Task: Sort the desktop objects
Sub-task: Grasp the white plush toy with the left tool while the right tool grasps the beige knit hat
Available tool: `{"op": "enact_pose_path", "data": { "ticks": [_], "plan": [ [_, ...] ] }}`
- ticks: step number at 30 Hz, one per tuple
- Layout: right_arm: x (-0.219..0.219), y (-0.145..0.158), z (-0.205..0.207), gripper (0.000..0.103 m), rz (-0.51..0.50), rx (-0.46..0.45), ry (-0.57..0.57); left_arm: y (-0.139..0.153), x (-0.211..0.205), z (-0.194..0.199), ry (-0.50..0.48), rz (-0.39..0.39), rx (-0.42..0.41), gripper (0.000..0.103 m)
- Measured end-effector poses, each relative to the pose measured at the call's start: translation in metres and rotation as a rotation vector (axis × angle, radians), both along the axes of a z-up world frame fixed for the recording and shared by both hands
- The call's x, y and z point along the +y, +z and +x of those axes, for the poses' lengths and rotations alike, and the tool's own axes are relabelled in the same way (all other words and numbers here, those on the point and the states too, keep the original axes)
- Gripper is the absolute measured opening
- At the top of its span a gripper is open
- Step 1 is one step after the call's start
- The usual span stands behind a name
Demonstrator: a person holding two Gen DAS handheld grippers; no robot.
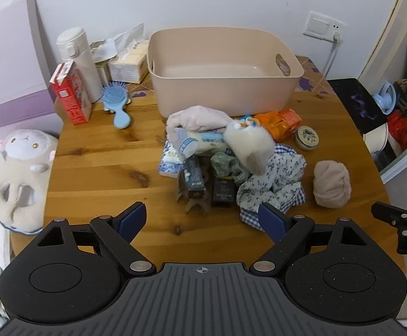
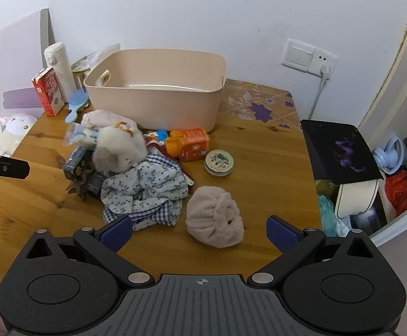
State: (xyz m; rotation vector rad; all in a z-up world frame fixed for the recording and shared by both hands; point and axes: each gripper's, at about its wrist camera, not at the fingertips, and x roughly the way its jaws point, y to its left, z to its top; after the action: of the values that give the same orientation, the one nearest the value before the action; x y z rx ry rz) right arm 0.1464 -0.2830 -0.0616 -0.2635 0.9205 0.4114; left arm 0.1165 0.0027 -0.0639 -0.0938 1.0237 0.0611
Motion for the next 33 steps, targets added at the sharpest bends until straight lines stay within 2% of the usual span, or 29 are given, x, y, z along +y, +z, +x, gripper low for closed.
{"op": "enact_pose_path", "data": {
  "ticks": [8,12,25,27,30,33],
  "plan": [
    [-0.004,-0.025,0.026,0.103,-0.060,-0.007,0.037,-0.022,-0.003,0.025,0.019,0.017,0.006,0.088],
    [-0.007,-0.038,0.039,0.103,-0.056,0.008,0.055,-0.031,-0.002,0.037,0.030,0.031,0.007,0.088],
    [-0.008,-0.082,0.073,0.103,-0.048,0.064,0.110,-0.046,-0.037,0.076,-0.059,0.044,-0.050,0.088],
    [-0.008,-0.087,0.077,0.100,-0.033,0.083,0.114,-0.050,-0.041,0.082,-0.066,0.036,-0.052,0.087],
    [-0.007,-0.096,0.080,0.092,-0.036,0.101,0.135,-0.056,-0.047,0.093,-0.059,0.051,-0.050,0.075],
    [-0.007,-0.106,0.085,0.087,-0.024,0.137,0.142,-0.065,-0.050,0.106,-0.066,0.053,-0.025,0.074]
  ]
}}
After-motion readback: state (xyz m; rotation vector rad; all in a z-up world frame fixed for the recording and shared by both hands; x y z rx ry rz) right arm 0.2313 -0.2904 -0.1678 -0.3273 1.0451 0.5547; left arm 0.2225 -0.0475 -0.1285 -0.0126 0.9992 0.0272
